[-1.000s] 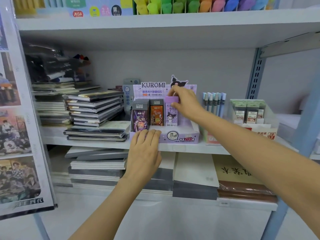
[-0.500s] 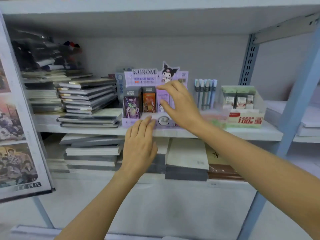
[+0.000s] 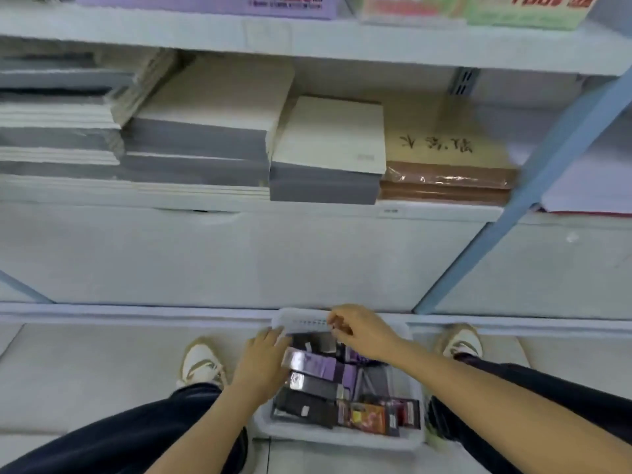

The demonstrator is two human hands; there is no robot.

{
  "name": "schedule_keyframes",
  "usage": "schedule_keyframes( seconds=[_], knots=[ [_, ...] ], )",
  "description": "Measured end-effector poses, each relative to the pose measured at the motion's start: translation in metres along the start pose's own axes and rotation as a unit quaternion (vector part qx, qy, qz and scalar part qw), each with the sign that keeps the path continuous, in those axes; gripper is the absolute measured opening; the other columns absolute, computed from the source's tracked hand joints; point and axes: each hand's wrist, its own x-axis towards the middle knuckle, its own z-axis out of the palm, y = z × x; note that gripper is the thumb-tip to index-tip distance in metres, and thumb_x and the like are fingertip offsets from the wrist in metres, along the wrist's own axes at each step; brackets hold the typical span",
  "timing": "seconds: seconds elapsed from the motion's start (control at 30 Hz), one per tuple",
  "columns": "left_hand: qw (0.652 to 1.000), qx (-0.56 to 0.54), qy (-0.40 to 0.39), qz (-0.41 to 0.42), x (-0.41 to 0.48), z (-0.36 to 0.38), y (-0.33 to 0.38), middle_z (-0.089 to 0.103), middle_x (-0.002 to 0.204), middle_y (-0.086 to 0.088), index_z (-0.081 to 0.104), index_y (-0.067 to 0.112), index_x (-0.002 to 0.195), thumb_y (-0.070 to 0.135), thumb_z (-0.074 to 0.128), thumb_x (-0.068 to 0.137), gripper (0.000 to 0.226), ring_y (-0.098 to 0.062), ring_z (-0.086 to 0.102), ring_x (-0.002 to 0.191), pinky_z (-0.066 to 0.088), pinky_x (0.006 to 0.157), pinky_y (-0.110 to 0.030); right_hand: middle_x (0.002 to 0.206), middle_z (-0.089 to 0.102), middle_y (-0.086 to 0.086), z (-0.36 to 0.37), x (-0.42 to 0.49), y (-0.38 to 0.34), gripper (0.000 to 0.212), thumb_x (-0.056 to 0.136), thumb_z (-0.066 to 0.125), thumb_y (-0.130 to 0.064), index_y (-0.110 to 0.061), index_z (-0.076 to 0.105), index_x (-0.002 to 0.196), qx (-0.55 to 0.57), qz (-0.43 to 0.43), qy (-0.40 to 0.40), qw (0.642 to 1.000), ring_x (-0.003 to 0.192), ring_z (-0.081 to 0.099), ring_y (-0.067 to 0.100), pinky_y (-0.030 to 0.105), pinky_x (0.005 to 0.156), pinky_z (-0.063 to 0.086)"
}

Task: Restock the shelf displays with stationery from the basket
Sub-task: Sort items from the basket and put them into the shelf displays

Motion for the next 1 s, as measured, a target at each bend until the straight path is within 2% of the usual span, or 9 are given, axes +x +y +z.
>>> schedule_keyframes(
  seconds=[0.13, 0.27, 0.4, 0.53, 0.63, 0.73, 0.8, 0.87, 1.0],
  knots=[
    [0.999, -0.001, -0.029, -0.021, -0.007, 0.045, -0.014, -0.015, 0.162, -0.002, 0.017, 0.022, 0.154, 0.035, 0.042, 0.102, 0.059, -0.023, -0.01, 0.15, 0.017, 0.119, -0.034, 0.113, 0.058, 0.008, 0.061, -0.011, 0.056, 0.031, 0.092, 0.061, -0.032, -0.011, 0.055, 0.113, -0.032, 0.13, -0.126, 0.983, 0.099, 0.057, 0.022, 0.031, 0.078, 0.045],
    [0.997, -0.056, 0.043, -0.003, -0.011, 0.058, -0.013, -0.002, 0.162, -0.006, 0.041, 0.014, 0.146, 0.023, 0.056, 0.096, 0.053, -0.029, -0.004, 0.149, 0.022, 0.117, -0.039, 0.12, 0.053, 0.005, 0.096, -0.031, 0.077, 0.049, 0.086, 0.064, -0.05, -0.017, 0.05, 0.119, -0.025, 0.146, -0.235, 0.961, 0.103, 0.051, 0.018, 0.029, 0.085, 0.045],
    [0.996, -0.075, 0.039, -0.024, -0.008, 0.063, -0.009, -0.002, 0.163, -0.008, 0.038, 0.014, 0.148, 0.026, 0.051, 0.098, 0.053, -0.029, -0.006, 0.15, 0.024, 0.117, -0.041, 0.109, 0.053, 0.004, 0.104, -0.03, 0.078, 0.049, 0.087, 0.054, -0.062, -0.017, 0.065, 0.103, -0.054, 0.158, -0.135, 0.977, 0.096, 0.049, 0.017, 0.031, 0.082, 0.045],
    [0.996, -0.076, 0.036, -0.035, -0.008, 0.068, -0.007, -0.008, 0.163, -0.008, 0.039, 0.016, 0.146, 0.027, 0.049, 0.098, 0.051, -0.028, -0.012, 0.149, 0.024, 0.117, -0.039, 0.09, 0.064, 0.0, 0.117, -0.021, 0.058, 0.044, 0.088, 0.058, -0.057, -0.015, 0.073, 0.086, -0.048, 0.171, -0.08, 0.981, 0.084, 0.059, 0.014, 0.032, 0.075, 0.049],
    [0.997, -0.067, 0.034, -0.036, -0.007, 0.072, -0.008, -0.013, 0.162, -0.006, 0.039, 0.019, 0.145, 0.029, 0.05, 0.097, 0.051, -0.027, -0.017, 0.148, 0.029, 0.115, -0.036, 0.081, 0.064, 0.002, 0.134, -0.019, 0.045, 0.035, 0.086, 0.066, -0.047, -0.012, 0.066, 0.081, 0.002, 0.178, -0.072, 0.981, 0.076, 0.059, 0.015, 0.03, 0.065, 0.044],
    [0.996, -0.072, 0.04, -0.034, -0.008, 0.073, -0.009, -0.012, 0.163, -0.005, 0.042, 0.018, 0.144, 0.029, 0.052, 0.096, 0.05, -0.025, -0.016, 0.148, 0.034, 0.112, -0.035, 0.075, 0.061, 0.001, 0.141, -0.015, 0.041, 0.03, 0.084, 0.07, -0.041, -0.019, 0.054, 0.071, 0.047, 0.204, -0.054, 0.976, 0.069, 0.054, 0.014, 0.028, 0.059, 0.038],
    [0.996, -0.067, 0.035, -0.035, -0.009, 0.072, -0.01, -0.014, 0.162, -0.003, 0.042, 0.019, 0.143, 0.03, 0.051, 0.097, 0.049, -0.025, -0.017, 0.148, 0.038, 0.11, -0.033, 0.076, 0.06, -0.003, 0.138, -0.013, 0.046, 0.028, 0.084, 0.072, -0.035, -0.022, 0.051, 0.071, 0.115, 0.218, -0.047, 0.968, 0.071, 0.054, 0.012, 0.026, 0.06, 0.039],
    [0.997, -0.063, 0.036, -0.036, -0.009, 0.072, -0.01, -0.014, 0.162, -0.003, 0.043, 0.019, 0.143, 0.031, 0.05, 0.097, 0.048, -0.025, -0.016, 0.149, 0.036, 0.11, -0.033, 0.087, 0.065, 0.0, 0.129, -0.013, 0.053, 0.02, 0.084, 0.073, -0.03, -0.019, 0.057, 0.079, 0.191, 0.22, -0.046, 0.955, 0.081, 0.06, 0.015, 0.026, 0.069, 0.047],
    [0.996, -0.068, 0.048, -0.032, -0.006, 0.067, -0.009, 0.004, 0.163, -0.008, 0.049, 0.019, 0.139, 0.03, 0.053, 0.096, 0.044, -0.029, -0.002, 0.15, 0.025, 0.116, -0.041, 0.097, 0.067, 0.0, 0.106, -0.006, 0.058, 0.014, 0.089, 0.067, -0.027, -0.016, 0.063, 0.097, 0.292, 0.193, -0.03, 0.936, 0.093, 0.063, 0.016, 0.021, 0.074, 0.048]
  ],
)
